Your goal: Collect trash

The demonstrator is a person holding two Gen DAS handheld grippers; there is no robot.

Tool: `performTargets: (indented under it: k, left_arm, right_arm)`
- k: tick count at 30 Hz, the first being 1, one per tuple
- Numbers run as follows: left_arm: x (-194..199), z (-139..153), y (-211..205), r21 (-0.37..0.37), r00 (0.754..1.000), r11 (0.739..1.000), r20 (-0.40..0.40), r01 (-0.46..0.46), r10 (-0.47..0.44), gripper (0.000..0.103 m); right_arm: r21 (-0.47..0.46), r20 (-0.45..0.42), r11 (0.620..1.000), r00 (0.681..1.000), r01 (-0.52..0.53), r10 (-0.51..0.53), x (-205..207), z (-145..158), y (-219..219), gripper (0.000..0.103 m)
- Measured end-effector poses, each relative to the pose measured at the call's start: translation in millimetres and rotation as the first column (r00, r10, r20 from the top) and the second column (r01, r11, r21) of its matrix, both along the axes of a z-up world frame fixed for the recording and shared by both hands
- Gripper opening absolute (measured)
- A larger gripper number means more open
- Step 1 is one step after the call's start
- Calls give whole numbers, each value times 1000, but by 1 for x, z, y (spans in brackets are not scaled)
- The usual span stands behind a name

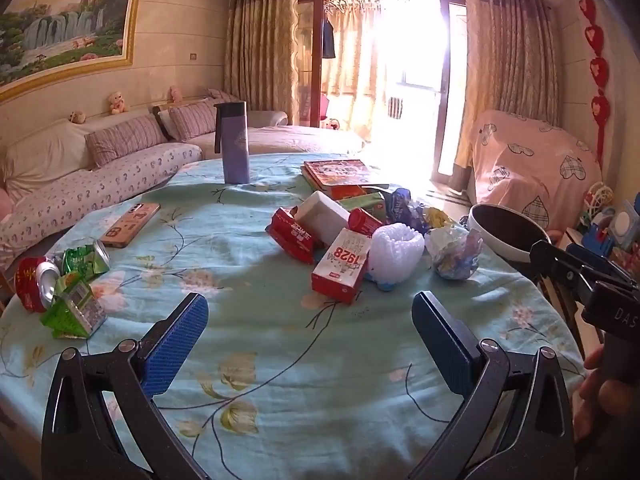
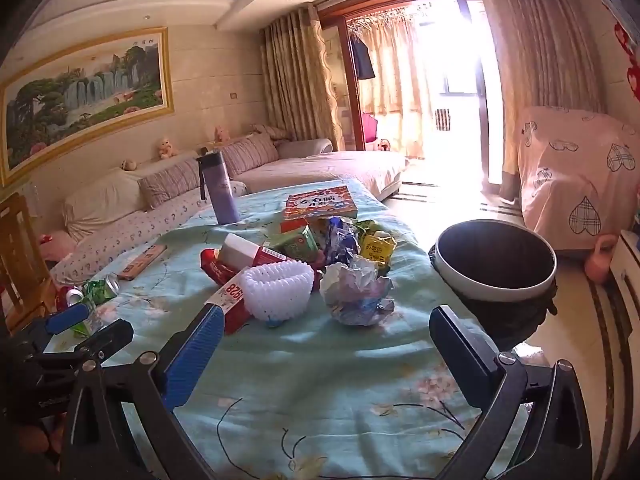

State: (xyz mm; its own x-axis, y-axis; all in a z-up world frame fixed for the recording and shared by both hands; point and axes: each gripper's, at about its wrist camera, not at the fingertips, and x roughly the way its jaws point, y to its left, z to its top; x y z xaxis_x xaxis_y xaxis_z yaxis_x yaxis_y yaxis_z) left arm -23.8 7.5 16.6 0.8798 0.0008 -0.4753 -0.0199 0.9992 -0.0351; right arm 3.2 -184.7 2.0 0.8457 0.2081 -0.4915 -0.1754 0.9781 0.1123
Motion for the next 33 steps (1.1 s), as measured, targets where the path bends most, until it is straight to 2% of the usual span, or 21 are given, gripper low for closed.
performTargets:
  k: [7, 33]
  left_arm:
    - [-2, 0, 1, 2, 1000, 1000, 1, -1, 1, 103]
    - [0, -2, -6, 24, 1000, 1000, -7, 3, -3, 103]
  right_arm:
    - [10, -30, 1000, 1000, -1, 2, 4, -7, 0, 103]
    - [34, -40, 999, 999, -14, 15, 2, -9, -1, 103]
